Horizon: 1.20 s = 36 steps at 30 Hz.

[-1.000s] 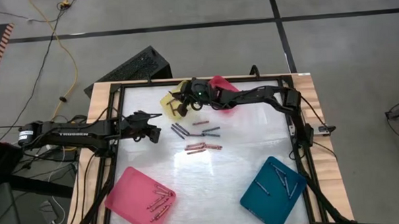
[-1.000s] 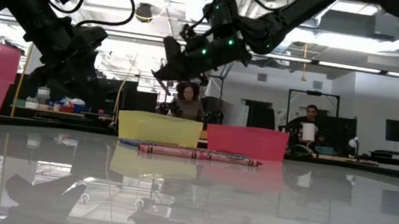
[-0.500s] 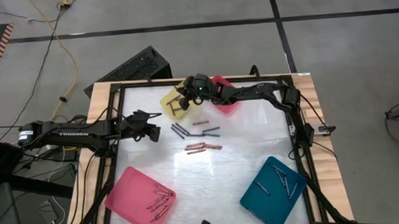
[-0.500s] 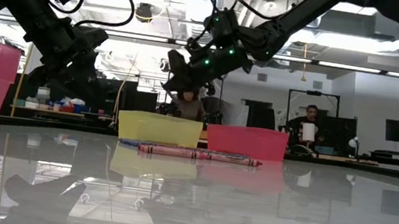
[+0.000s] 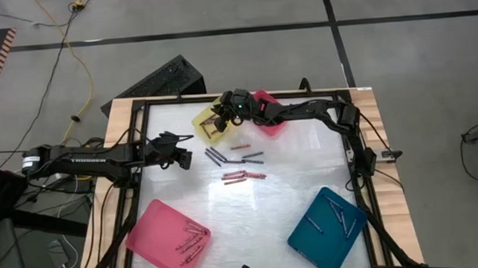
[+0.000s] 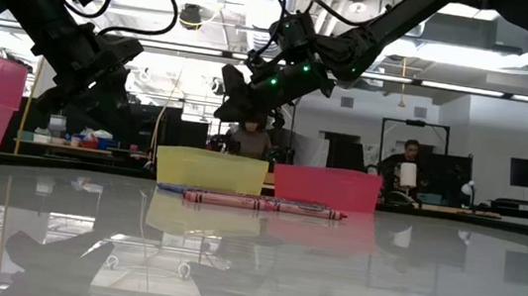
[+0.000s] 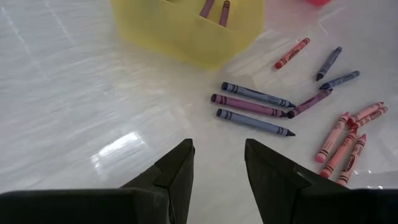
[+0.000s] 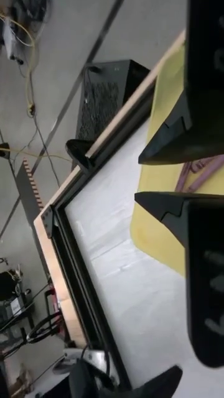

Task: Sort crayons
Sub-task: Put the purple crayon into the yellow bin

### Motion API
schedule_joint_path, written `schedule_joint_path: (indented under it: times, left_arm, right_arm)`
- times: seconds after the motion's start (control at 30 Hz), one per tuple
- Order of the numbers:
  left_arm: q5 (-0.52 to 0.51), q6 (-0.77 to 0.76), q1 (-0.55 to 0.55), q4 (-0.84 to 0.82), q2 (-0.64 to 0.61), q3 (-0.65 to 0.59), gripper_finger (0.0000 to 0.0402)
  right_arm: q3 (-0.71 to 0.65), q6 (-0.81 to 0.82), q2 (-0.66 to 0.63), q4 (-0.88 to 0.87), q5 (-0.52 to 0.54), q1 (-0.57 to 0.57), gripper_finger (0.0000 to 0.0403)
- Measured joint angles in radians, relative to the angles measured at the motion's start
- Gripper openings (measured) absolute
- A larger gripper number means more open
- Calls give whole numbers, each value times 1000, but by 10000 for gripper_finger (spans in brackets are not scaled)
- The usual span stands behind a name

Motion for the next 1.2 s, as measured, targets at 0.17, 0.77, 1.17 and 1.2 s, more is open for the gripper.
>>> schedule_joint_path:
  times: [0.17,0.77,1.17,1.2]
  left_arm:
    - [15,3,0,-5,0,0,133]
    - [52,88,0,-6,0,0,133]
    - [44,114,0,-3,0,0,133]
    - [44,114,0,-3,0,0,133]
  right_arm:
    - [0,9,-25,-2,-129,17,83]
    - [0,-114,-62,-444,-47,264,84]
    - [0,-134,-50,-610,125,326,84]
    - [0,-134,-50,-620,125,326,84]
